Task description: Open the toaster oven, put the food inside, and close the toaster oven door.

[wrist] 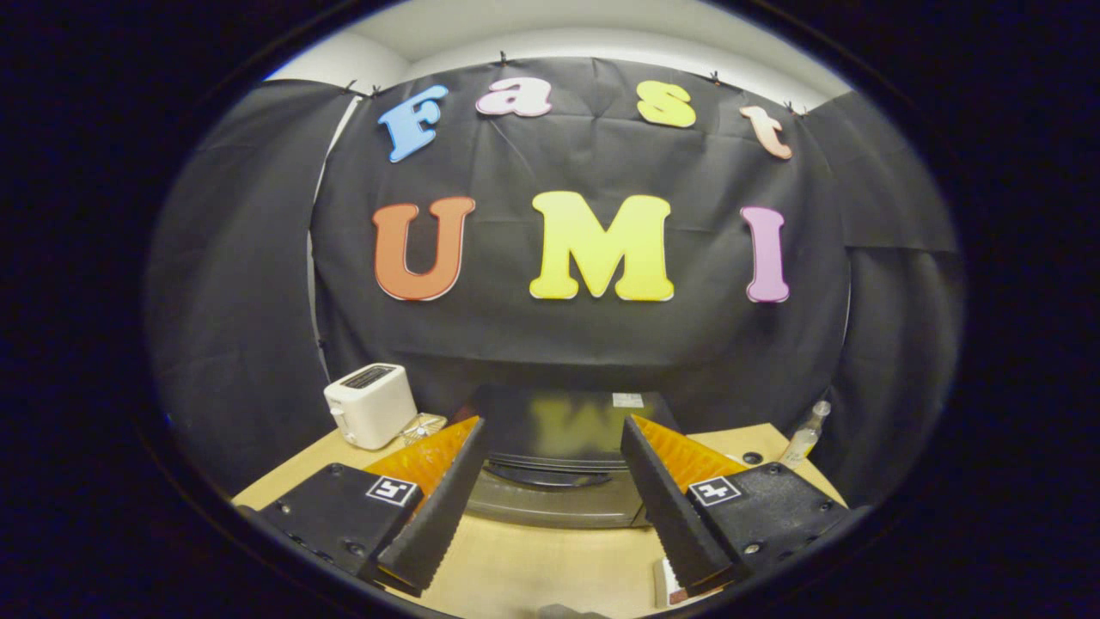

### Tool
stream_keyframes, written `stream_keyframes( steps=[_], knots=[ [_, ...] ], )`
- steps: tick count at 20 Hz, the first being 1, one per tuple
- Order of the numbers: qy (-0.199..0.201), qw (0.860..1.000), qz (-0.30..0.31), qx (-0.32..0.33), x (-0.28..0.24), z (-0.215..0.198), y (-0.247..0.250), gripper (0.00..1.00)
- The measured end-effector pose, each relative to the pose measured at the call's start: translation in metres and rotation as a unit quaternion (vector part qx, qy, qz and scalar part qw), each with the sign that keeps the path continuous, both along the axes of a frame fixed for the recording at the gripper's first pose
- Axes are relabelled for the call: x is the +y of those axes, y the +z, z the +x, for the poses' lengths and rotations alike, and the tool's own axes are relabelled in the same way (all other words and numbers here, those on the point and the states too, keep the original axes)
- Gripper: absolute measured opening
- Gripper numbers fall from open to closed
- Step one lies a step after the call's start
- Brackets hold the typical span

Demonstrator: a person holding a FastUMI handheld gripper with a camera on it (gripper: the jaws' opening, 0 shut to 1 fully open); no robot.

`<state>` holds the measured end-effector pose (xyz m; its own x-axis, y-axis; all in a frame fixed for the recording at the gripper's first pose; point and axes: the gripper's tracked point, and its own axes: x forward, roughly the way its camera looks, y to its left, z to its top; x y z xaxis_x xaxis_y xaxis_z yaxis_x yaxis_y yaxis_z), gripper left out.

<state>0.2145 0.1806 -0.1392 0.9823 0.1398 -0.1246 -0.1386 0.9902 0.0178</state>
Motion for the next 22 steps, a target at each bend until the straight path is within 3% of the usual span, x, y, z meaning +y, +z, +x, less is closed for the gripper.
stream_keyframes(
  steps=[8,11,22],
  knots=[
    [-0.02,0.998,0.001,0.064,0.014,0.075,-0.072,1.0],
    [-0.031,0.996,-0.011,0.089,0.011,0.082,-0.092,1.0],
    [-0.027,0.996,-0.008,0.09,0.009,0.06,-0.097,1.0]
  ],
)
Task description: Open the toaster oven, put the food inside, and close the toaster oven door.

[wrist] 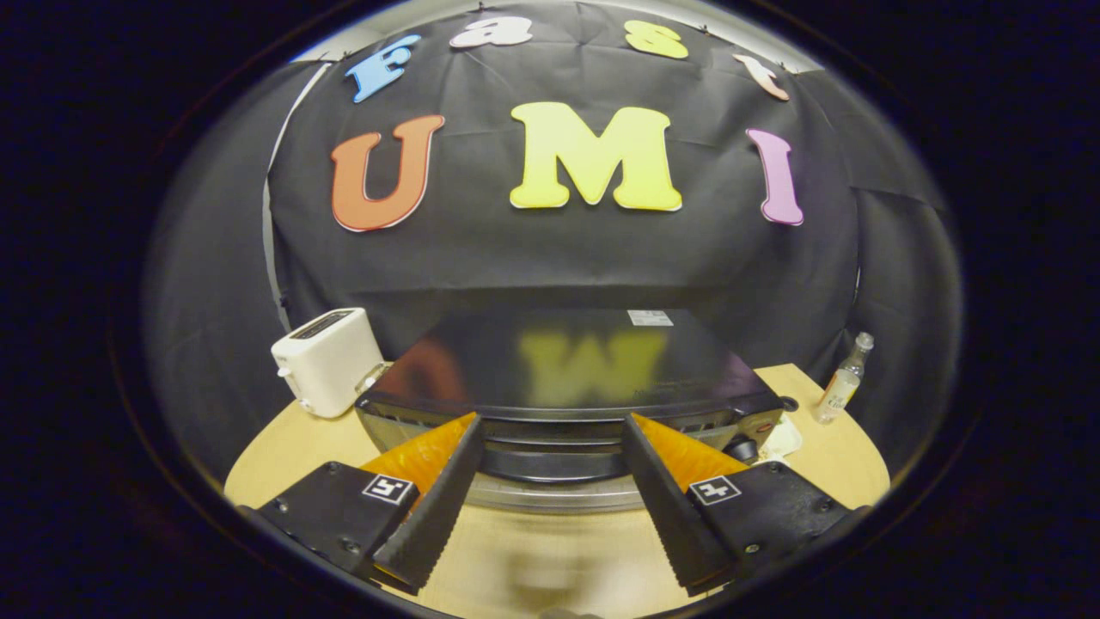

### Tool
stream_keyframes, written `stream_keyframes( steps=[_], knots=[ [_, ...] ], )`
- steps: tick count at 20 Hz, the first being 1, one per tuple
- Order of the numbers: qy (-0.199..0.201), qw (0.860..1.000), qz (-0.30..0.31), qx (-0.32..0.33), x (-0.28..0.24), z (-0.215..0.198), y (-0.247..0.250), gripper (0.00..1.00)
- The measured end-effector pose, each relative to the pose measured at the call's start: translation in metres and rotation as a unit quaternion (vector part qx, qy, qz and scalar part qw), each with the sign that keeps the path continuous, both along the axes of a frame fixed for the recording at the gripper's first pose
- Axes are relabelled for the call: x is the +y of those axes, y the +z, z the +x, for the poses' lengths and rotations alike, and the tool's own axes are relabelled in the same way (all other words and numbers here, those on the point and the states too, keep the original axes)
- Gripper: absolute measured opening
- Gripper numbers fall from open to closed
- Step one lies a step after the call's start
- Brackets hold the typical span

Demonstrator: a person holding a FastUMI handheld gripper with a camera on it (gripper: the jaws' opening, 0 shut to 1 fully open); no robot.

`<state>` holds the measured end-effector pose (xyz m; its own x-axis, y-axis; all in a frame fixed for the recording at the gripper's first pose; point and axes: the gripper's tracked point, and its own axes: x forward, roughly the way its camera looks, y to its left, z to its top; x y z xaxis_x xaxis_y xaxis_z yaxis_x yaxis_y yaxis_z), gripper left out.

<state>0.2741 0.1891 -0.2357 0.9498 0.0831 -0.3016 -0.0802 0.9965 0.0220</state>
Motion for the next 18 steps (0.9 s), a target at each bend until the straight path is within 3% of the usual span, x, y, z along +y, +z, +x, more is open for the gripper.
stream_keyframes(
  steps=[18],
  knots=[
    [-0.004,0.997,-0.019,0.077,-0.007,-0.101,-0.072,1.0]
  ],
)
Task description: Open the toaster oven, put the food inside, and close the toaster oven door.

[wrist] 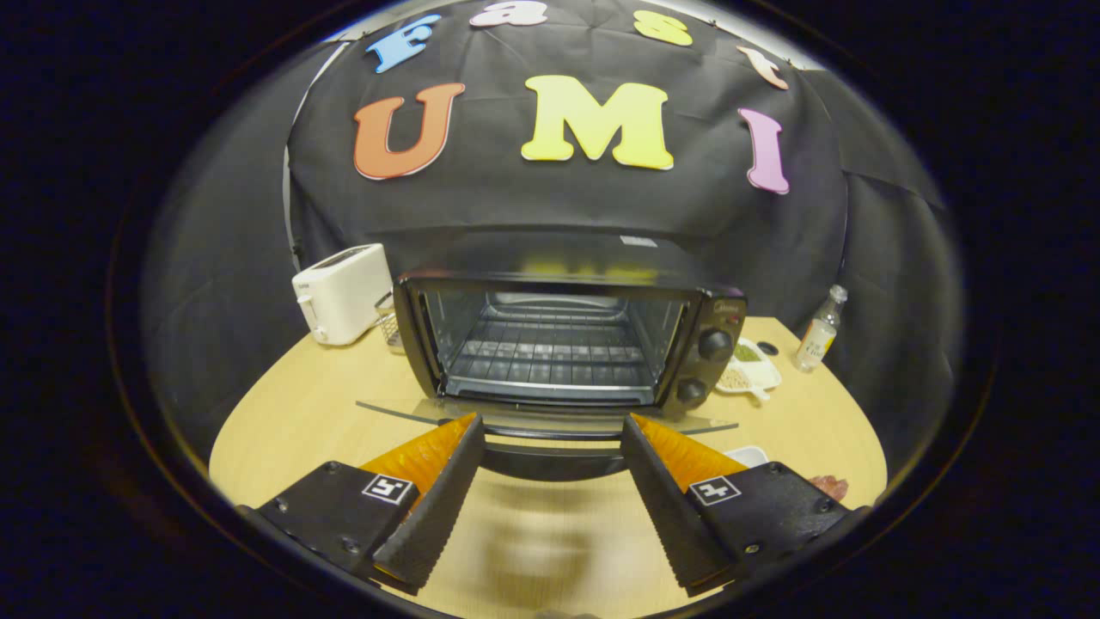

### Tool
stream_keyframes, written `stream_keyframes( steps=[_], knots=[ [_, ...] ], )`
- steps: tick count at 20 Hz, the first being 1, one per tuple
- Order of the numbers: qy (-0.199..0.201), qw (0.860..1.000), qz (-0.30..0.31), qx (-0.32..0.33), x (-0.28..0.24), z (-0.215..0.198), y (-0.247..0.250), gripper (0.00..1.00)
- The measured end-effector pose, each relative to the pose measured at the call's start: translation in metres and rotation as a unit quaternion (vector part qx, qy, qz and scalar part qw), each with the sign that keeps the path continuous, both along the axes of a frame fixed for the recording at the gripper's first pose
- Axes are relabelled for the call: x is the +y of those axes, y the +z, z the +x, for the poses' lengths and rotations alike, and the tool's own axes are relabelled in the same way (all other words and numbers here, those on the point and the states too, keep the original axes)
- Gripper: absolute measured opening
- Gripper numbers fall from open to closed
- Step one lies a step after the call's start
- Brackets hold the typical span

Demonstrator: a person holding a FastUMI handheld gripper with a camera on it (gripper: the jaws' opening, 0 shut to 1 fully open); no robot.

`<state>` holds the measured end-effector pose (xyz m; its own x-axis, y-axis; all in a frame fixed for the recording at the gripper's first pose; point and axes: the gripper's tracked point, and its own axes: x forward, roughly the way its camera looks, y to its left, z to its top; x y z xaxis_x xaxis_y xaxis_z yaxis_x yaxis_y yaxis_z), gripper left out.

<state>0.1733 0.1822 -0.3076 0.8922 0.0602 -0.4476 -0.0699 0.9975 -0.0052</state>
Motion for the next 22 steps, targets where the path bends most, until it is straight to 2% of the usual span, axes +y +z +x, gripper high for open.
stream_keyframes(
  steps=[10,18,22],
  knots=[
    [0.008,0.998,-0.015,0.063,-0.005,-0.029,-0.055,1.0],
    [0.0,0.991,0.01,0.131,-0.008,-0.035,-0.098,1.0],
    [0.01,0.991,-0.026,0.133,-0.008,-0.035,-0.103,1.0]
  ],
)
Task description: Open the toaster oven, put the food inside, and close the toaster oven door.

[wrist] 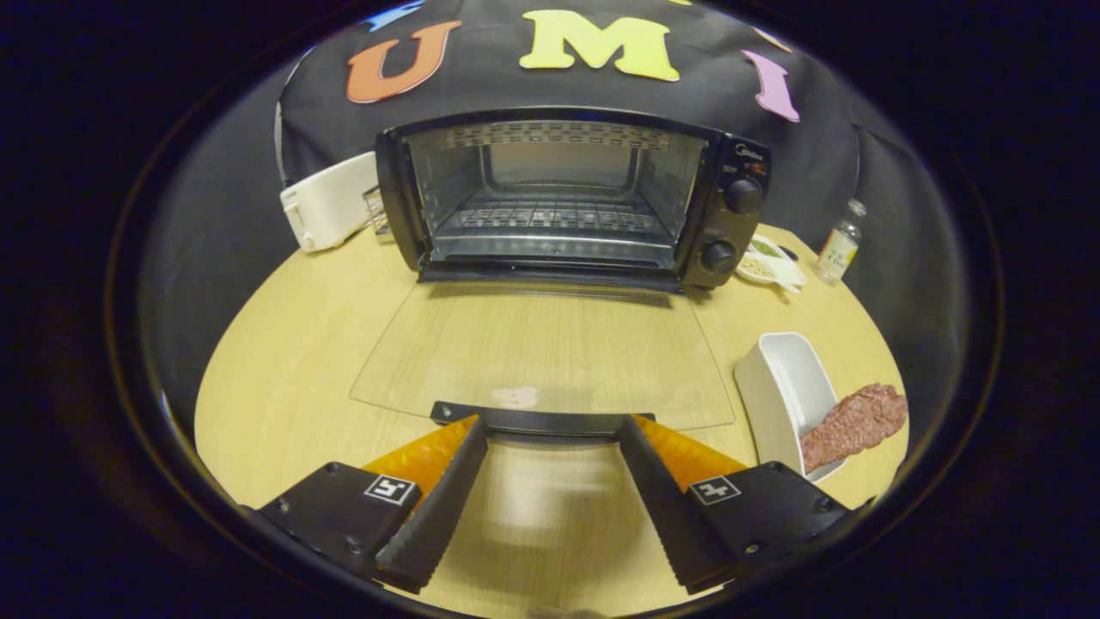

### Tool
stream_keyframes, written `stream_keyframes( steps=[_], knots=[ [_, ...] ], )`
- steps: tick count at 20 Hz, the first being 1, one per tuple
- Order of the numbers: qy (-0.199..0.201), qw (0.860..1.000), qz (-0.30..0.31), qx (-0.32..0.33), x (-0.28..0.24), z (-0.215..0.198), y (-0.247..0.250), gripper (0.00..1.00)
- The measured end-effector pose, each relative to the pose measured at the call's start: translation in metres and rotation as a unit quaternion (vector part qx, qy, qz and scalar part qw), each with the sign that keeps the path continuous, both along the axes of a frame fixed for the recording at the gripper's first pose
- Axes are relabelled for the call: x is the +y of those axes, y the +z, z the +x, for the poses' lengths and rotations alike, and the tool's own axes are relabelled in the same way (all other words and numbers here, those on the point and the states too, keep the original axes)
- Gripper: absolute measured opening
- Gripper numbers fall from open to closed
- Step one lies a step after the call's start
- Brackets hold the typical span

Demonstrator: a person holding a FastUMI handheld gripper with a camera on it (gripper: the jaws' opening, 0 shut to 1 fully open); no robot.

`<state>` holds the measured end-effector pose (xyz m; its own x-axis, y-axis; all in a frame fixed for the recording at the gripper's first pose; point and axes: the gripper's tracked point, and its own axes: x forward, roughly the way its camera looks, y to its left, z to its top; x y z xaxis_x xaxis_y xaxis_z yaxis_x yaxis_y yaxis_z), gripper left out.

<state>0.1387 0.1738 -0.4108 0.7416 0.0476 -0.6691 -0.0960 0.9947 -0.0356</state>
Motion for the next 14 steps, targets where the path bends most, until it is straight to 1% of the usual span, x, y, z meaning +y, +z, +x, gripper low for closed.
stream_keyframes(
  steps=[2,4,7,12,14],
  knots=[
    [0.011,1.0,0.009,0.0,0.0,0.0,0.002,1.0],
    [0.031,0.999,0.028,0.001,-0.001,-0.003,0.01,1.0],
    [0.045,0.998,0.048,-0.021,-0.023,-0.003,0.034,1.0],
    [0.064,0.995,0.028,-0.064,-0.114,0.009,0.08,1.0],
    [0.07,0.995,0.011,-0.071,-0.164,0.014,0.092,1.0]
  ],
)
